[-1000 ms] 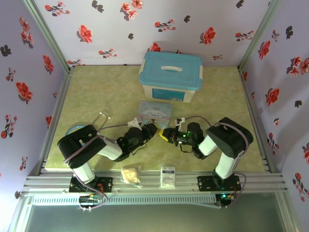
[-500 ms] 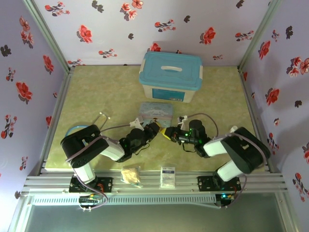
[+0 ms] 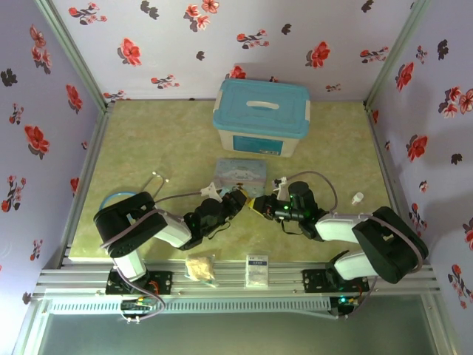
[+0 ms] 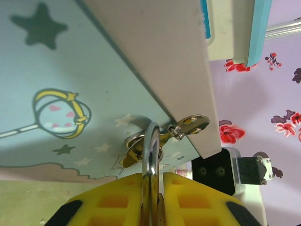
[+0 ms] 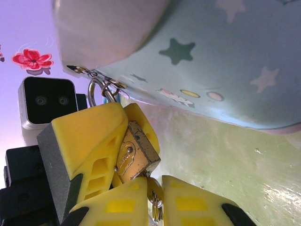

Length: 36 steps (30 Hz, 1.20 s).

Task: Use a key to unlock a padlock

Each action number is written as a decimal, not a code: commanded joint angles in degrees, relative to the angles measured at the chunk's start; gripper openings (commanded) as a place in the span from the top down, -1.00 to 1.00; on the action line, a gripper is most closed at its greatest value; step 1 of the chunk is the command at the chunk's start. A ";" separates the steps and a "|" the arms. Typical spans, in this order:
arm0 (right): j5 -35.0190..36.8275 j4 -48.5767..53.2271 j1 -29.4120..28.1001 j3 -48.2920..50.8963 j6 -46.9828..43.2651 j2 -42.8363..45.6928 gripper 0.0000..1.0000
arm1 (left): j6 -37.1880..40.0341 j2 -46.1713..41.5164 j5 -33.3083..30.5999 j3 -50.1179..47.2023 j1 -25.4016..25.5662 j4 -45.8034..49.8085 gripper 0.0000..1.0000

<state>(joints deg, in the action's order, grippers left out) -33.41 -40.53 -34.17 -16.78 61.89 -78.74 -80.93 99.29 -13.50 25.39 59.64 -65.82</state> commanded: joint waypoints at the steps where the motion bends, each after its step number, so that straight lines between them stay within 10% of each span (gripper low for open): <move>1: 3.06 1.29 0.07 1.88 -0.89 0.76 0.79 | 0.65 -0.50 0.77 0.50 1.10 -5.56 1.00; 26: 3.92 -2.58 -0.81 -2.19 4.94 1.52 0.99 | 1.99 0.77 0.02 1.85 2.76 -5.69 1.00; 30: 4.00 0.99 -0.73 -1.89 4.24 3.02 0.42 | 2.42 0.87 -1.33 1.01 2.77 -5.69 1.00; 36: 12.90 28.19 -0.97 -4.36 -7.11 10.24 0.16 | 3.14 -0.51 -3.72 -0.94 2.19 -4.54 1.00</move>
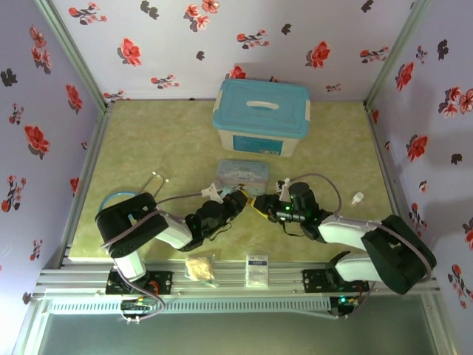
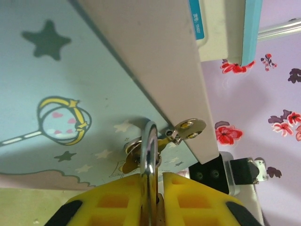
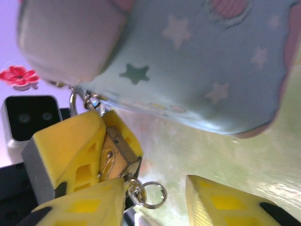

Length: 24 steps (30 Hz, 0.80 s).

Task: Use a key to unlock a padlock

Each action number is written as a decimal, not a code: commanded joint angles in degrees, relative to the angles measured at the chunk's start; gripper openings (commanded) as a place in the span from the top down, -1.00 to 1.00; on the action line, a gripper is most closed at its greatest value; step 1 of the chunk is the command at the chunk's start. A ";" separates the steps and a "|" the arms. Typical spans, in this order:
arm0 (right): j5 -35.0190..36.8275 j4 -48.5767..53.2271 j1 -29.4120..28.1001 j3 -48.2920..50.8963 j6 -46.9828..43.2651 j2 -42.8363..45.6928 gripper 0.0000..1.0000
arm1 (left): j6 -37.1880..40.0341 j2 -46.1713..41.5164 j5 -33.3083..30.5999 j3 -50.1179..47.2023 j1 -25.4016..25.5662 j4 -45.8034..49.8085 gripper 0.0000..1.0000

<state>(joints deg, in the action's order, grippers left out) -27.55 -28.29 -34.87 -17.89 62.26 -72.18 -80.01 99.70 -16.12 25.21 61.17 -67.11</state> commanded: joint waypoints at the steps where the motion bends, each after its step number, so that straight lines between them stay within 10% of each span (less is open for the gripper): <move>1: 10.45 23.35 -0.88 -4.82 -10.84 5.04 0.14 | 2.47 -0.99 -1.17 -0.95 0.54 -3.07 1.00; 12: 35.64 40.30 -15.48 -11.03 -37.85 12.86 -0.03 | 1.90 -1.32 -0.50 -0.78 0.08 -0.39 1.00; 24: 45.86 11.10 -25.76 5.33 -71.09 24.77 -0.02 | 5.89 -9.51 0.29 1.31 0.05 13.39 1.00</move>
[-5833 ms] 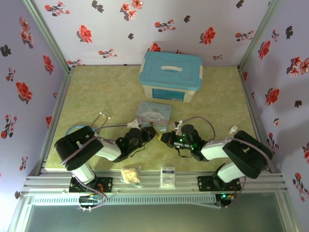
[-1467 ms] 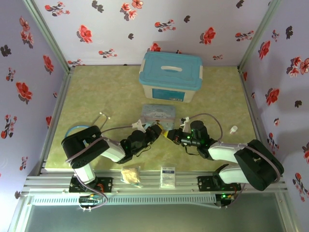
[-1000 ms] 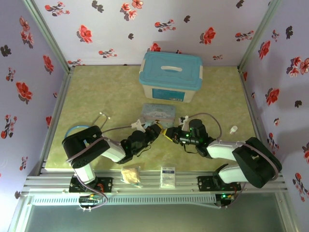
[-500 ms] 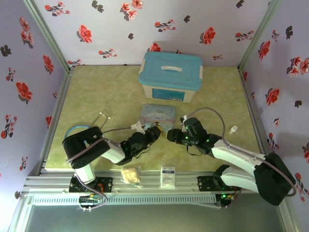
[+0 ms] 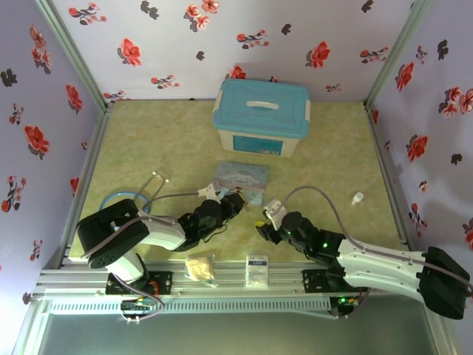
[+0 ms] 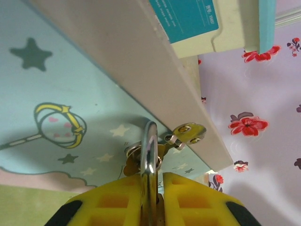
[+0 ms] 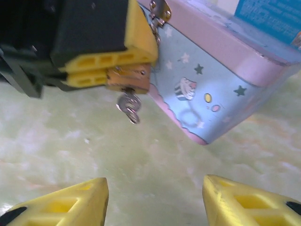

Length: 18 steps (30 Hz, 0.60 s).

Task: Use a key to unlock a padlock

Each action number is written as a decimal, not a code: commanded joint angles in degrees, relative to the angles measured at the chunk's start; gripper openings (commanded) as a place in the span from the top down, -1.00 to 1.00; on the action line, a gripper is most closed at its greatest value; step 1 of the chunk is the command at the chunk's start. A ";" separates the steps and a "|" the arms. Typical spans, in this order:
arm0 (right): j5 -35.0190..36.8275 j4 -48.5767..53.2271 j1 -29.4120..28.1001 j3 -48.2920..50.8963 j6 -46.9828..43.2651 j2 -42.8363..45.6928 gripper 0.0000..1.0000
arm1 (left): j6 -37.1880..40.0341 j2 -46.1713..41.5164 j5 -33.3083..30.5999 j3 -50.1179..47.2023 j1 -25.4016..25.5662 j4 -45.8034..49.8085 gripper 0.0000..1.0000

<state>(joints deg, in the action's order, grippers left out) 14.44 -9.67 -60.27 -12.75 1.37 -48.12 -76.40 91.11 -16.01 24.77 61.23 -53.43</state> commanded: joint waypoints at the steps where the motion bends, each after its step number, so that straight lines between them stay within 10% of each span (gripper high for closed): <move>1: 3.42 -7.81 -0.68 0.01 -12.11 0.22 0.06 | 2.27 -0.67 0.76 2.01 -0.06 -0.59 1.00; 18: 16.01 -32.28 -6.70 -2.61 -30.15 -25.52 0.13 | 1.25 -0.99 1.80 2.20 -0.06 -1.10 1.00</move>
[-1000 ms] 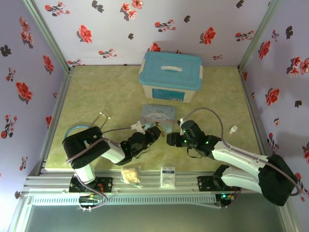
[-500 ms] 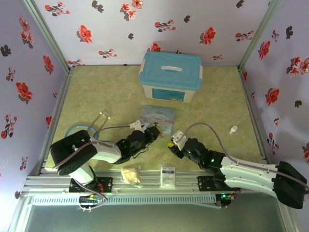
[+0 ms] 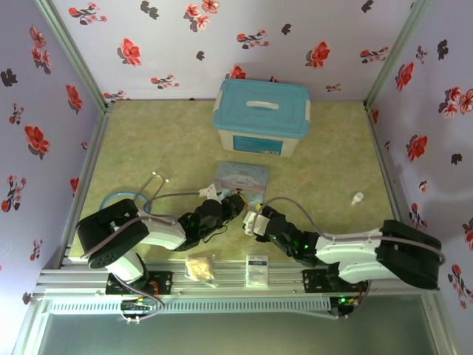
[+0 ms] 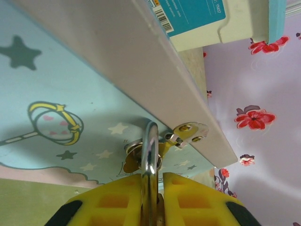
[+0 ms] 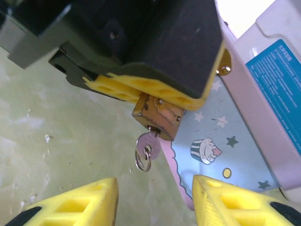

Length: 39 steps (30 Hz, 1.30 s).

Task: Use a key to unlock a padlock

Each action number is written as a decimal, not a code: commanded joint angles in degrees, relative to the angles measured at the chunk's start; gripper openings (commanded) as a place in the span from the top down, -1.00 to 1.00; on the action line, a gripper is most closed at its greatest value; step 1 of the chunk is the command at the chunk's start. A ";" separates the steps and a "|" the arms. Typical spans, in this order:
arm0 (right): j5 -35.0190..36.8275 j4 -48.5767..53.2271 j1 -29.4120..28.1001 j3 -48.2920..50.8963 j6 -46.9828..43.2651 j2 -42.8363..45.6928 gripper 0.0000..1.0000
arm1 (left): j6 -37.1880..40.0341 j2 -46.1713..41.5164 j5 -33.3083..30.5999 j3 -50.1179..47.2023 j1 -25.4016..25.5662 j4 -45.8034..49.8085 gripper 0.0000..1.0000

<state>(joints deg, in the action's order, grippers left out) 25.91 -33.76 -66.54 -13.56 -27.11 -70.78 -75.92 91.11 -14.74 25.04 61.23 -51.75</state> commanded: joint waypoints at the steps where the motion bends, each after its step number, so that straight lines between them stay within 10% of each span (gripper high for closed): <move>1: 4.91 -9.40 -0.35 -1.98 -1.25 -3.76 0.15 | 0.61 -0.94 0.58 1.87 -0.04 -2.91 1.00; 23: 3.09 -9.68 -0.30 -3.44 10.83 -7.77 0.92 | -0.01 -1.00 0.61 0.80 -0.06 -4.90 1.00; 32: -13.44 -9.65 6.13 -1.29 32.74 -3.21 1.00 | 0.12 0.18 1.29 0.58 0.01 -5.43 1.00; 39: -14.07 -2.62 6.24 -2.76 31.45 -1.15 0.89 | 1.10 1.66 1.38 0.14 -0.05 -5.38 0.87</move>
<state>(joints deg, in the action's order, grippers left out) 13.02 -37.74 -60.36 -14.92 1.69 -72.75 -76.07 91.66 -14.11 25.04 60.86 -54.30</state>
